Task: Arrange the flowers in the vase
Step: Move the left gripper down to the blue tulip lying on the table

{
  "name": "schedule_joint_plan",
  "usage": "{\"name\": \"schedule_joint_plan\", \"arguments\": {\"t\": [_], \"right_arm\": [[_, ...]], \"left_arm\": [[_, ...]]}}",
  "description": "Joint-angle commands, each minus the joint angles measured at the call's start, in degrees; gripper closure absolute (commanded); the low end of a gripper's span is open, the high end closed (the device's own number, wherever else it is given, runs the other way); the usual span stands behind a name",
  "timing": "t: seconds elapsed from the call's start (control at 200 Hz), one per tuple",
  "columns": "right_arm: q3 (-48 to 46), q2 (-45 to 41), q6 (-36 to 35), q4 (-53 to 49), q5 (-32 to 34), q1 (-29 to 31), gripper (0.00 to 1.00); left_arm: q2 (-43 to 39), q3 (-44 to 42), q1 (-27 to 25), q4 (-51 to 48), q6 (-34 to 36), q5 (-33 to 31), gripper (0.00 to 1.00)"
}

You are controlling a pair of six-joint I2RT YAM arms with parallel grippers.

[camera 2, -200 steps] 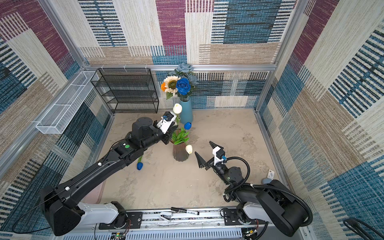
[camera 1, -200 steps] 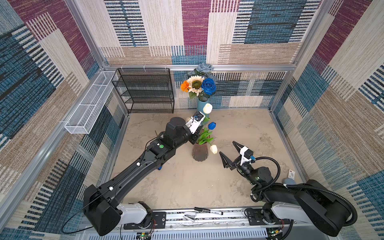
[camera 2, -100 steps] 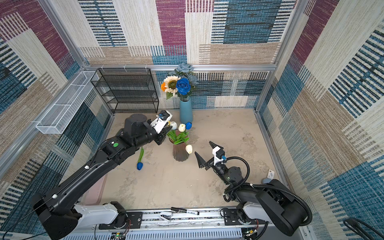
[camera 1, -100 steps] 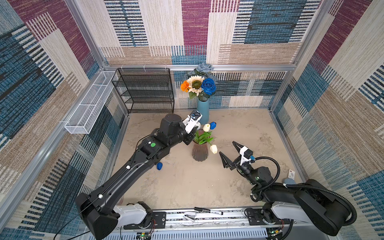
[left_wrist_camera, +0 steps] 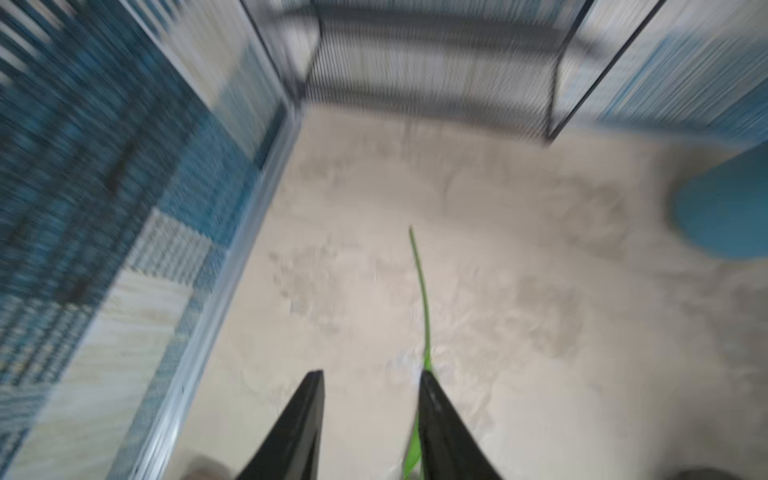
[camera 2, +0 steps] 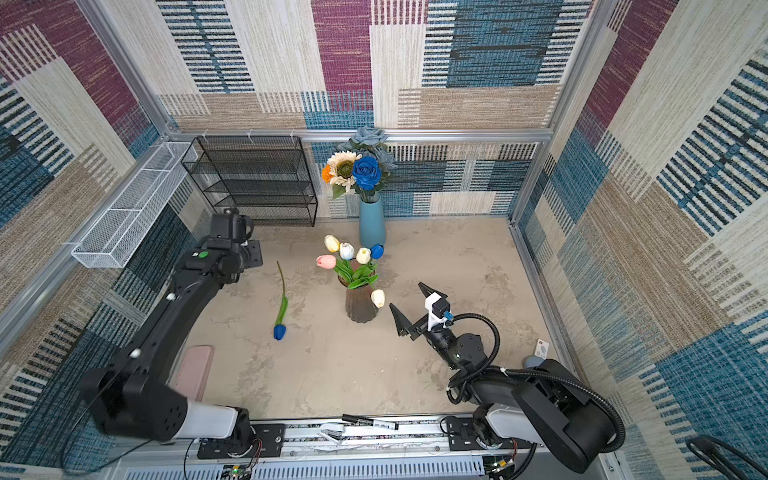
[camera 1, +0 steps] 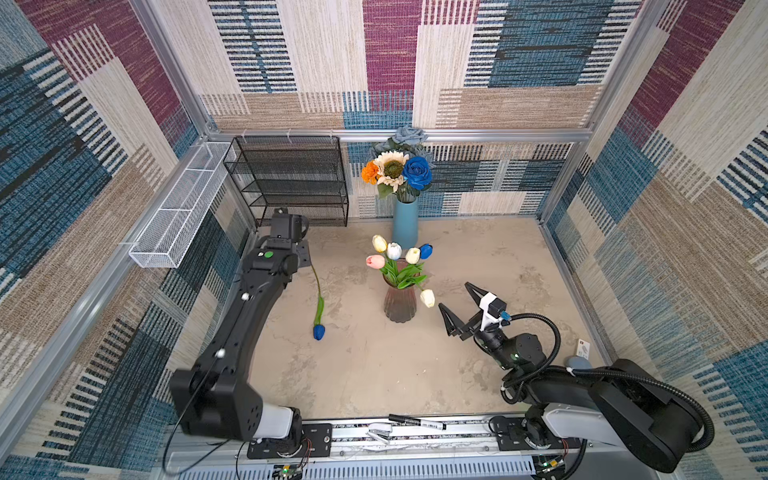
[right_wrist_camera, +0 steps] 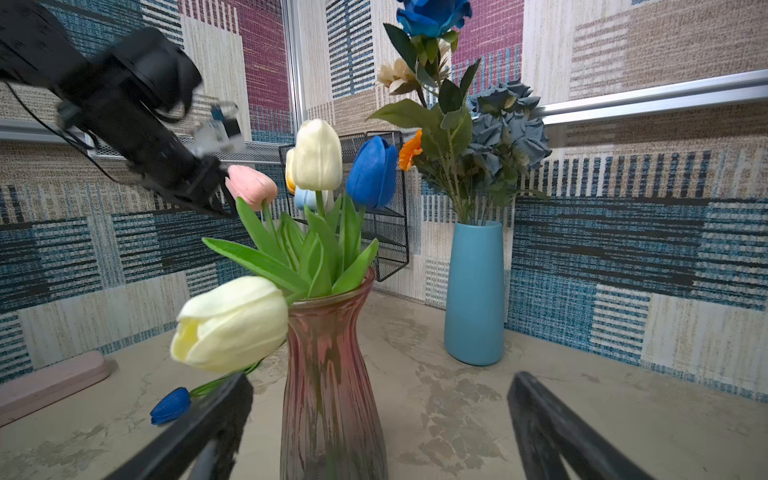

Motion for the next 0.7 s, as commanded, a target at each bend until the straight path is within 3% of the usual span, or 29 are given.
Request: {"name": "schedule_joint_plan", "arguments": {"t": [0.0,0.125,0.381,0.501,0.591,0.696], "right_arm": [[0.04,-0.20,0.54,2.64,-0.02,0.02,0.00],[0.19,-0.05,0.32,2.45,0.06,0.02,0.00],[0.26,0.06,-0.02,2.25,0.04,0.02,0.00],[0.30,0.40,0.05,2.35,0.00,0.02,0.00],[0.39,0.75,0.06,2.56,-0.11,0.02,0.00],[0.30,0.33,-0.18,2.48,0.08,0.00,0.00]], "left_arm": [[6.08,-1.51,1.24,-7.22,-4.09,4.76,0.58],[13.03,-0.52,1.18,-2.75,-0.93,11.40,0.57],[25.49,5.11,0.76,-0.57,4.49,16.76,0.56],[29.73,6.79,0.40,-0.05,5.57,19.04,0.61],[32.07,7.54,0.14,-0.14,5.74,19.05,0.70],[32.37,6.75,-0.12,-0.23,6.98,19.86,0.91]]}}
